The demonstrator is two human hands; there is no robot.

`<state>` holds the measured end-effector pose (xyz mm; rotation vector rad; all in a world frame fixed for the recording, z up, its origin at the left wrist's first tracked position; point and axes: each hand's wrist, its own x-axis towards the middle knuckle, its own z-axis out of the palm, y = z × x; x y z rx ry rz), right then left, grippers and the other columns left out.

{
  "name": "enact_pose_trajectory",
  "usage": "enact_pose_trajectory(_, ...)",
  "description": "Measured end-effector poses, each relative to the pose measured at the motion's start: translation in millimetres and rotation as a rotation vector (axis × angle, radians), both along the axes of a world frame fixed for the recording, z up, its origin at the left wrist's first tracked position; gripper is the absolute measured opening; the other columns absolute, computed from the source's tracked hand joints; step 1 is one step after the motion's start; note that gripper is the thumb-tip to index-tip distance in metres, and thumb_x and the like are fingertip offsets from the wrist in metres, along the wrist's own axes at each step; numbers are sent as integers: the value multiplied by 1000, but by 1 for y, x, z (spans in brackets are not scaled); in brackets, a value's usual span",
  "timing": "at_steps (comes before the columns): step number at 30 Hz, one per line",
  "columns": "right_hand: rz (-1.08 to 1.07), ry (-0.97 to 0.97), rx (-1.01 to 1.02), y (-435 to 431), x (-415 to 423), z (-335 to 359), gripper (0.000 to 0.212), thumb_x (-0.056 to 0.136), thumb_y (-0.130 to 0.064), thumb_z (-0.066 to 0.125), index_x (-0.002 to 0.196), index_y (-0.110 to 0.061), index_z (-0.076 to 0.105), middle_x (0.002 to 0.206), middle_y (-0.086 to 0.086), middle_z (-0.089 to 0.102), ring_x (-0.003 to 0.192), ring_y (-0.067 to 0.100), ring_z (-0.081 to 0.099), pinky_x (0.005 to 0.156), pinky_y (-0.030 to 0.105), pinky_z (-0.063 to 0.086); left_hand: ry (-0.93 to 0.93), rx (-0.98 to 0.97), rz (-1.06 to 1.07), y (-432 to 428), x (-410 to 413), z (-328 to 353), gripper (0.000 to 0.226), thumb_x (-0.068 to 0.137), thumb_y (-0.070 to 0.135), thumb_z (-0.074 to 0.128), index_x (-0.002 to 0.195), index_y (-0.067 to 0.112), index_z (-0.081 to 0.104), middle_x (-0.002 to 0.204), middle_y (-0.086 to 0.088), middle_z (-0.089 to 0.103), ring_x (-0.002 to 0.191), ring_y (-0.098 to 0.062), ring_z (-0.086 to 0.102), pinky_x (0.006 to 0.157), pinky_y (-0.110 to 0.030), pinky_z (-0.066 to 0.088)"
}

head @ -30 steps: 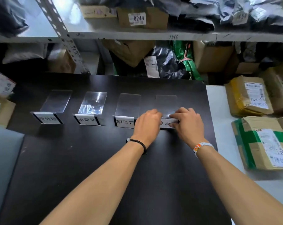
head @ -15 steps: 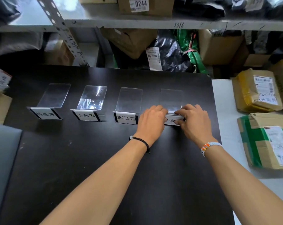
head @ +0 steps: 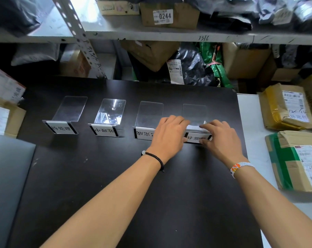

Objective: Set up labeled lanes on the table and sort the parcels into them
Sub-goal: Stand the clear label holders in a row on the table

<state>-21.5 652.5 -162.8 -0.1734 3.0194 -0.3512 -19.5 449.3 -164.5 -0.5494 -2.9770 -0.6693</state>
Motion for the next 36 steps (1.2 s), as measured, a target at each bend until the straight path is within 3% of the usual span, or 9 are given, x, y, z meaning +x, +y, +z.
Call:
enact_pose_trajectory(6,27,131,7,-17,6,16,52,78,-33,90,127,-23,73,116,4,70,105,35,61,79,43,45,-90,-191,23,-51,-14,20,66,86,29,80,147,25,56,141,5,58,130,-24,49,103,-37,34)
enact_pose_trajectory(13,29,1,-263,-78,16,20,52,84,-27,86,133,-17,69,120,5,64,115,31,59,93,43,49,-99,-324,-35,-80,-16,9,40,94,13,62,130,30,71,121,4,65,112,-26,59,87,-36,39)
enact_pose_trajectory(16,-13,-29,-383,-97,23,19,55,88,-26,82,138,-15,63,123,4,58,116,27,59,95,41,52,-105,92,116,-93,-14,8,37,83,9,76,117,22,77,113,3,72,102,-21,70,89,-37,52)
enact_pose_trajectory(19,6,64,-353,-113,29,24,59,89,-25,82,142,-15,59,127,3,57,117,26,58,90,36,50,-274,586,367,-102,-8,12,36,78,3,87,108,20,75,105,5,74,98,-12,71,91,-27,55)
enact_pose_trajectory(22,-69,-10,-414,-127,25,25,70,89,-31,82,151,-22,50,135,1,56,122,22,57,98,38,50,-435,1042,499,-104,-1,10,36,76,-11,84,102,9,68,99,-5,75,92,-11,77,82,-22,58)
enact_pose_trajectory(27,-78,-73,-413,-145,20,11,42,98,-23,71,139,-23,65,132,5,64,118,28,61,98,35,45,-603,1358,650,-108,12,-17,35,78,-21,76,93,8,62,91,-1,78,90,-19,73,86,-31,58)
enact_pose_trajectory(31,-102,56,-414,-152,15,-3,18,100,-12,63,110,-16,78,114,8,70,104,35,64,85,41,53,-595,1012,610,-112,10,-35,36,76,-11,84,90,12,61,88,2,73,76,-4,72,70,-14,54)
enact_pose_trajectory(34,-68,72,-356,-158,14,-7,17,100,-13,65,108,-17,80,107,8,69,103,34,62,77,38,52,-451,653,598,-116,5,-40,29,77,3,89,98,14,71,96,-2,70,83,-10,67,75,-10,49)
enact_pose_trajectory(36,-52,75,-325,-161,15,-10,18,100,-12,66,110,-17,80,106,8,69,103,33,61,74,35,48,-402,545,565,-118,5,-41,28,79,7,88,103,13,75,98,-2,65,79,-8,61,73,-4,45)
